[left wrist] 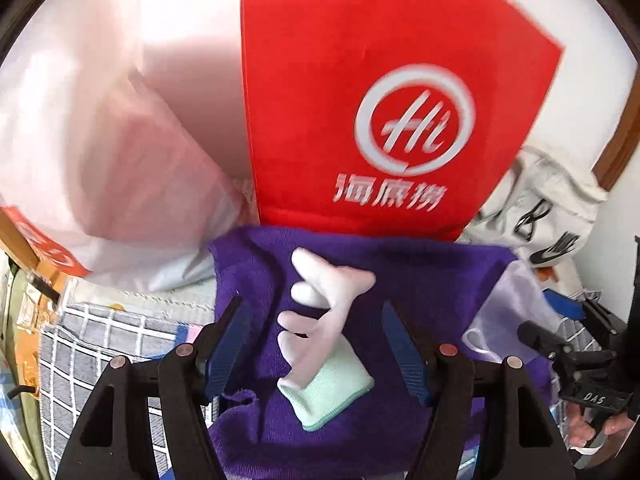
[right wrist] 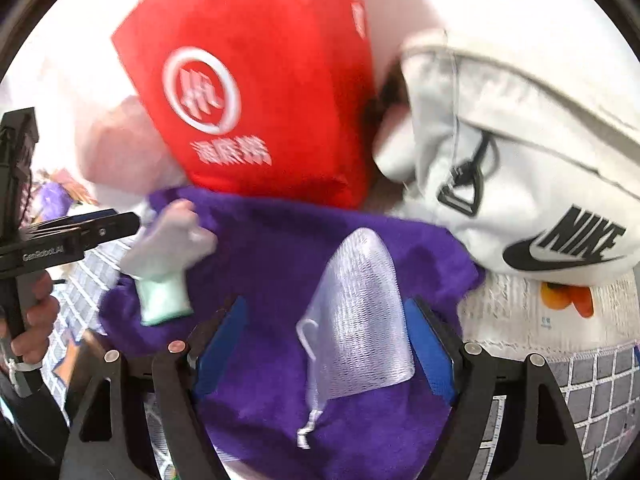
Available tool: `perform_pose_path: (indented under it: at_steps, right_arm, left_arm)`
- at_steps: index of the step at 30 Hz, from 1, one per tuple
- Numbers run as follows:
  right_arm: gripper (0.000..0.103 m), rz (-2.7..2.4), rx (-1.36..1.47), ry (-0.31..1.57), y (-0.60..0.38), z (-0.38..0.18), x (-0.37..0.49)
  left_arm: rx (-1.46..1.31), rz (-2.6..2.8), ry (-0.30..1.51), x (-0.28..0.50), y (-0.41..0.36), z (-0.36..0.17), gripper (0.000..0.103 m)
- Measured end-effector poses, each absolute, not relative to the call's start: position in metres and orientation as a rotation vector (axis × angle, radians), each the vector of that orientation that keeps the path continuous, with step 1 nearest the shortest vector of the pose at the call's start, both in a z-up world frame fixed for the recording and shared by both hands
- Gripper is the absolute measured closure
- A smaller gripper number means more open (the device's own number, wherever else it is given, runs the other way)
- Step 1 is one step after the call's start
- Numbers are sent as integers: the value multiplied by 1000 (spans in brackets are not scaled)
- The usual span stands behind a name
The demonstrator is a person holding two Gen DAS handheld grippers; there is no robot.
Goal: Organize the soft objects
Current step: 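Lower both items onto the purple towel and open both tools, then grasp the yellow strapped pouch with the left tool while the right tool grasps the green tissue pack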
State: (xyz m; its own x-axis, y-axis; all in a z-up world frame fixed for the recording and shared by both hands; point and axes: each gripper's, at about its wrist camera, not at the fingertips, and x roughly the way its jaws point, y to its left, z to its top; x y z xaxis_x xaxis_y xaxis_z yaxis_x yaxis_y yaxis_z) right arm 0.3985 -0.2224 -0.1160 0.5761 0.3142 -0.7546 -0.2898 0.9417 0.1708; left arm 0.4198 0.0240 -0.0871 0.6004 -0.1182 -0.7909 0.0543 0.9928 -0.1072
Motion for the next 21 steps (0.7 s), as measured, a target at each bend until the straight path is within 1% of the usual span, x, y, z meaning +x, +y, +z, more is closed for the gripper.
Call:
perform_pose_path:
  at_steps: [3,7,14,21]
  right_arm:
    - [22,339,-22,877,-218,-106,385]
    - [23,309,-62,858,-212,-94,364]
    - [22,279,-86,882,-205,-89,312]
    - [23,345,-31,903,-196,-92,243]
  left_arm:
    - [-94,-118,874,399,35,-69,36]
    - [-73,-116,907,376,36,-56,36]
    - [-111,-156,893,309,46,-35,36]
    - [-117,-154,879,239,48,-38,36]
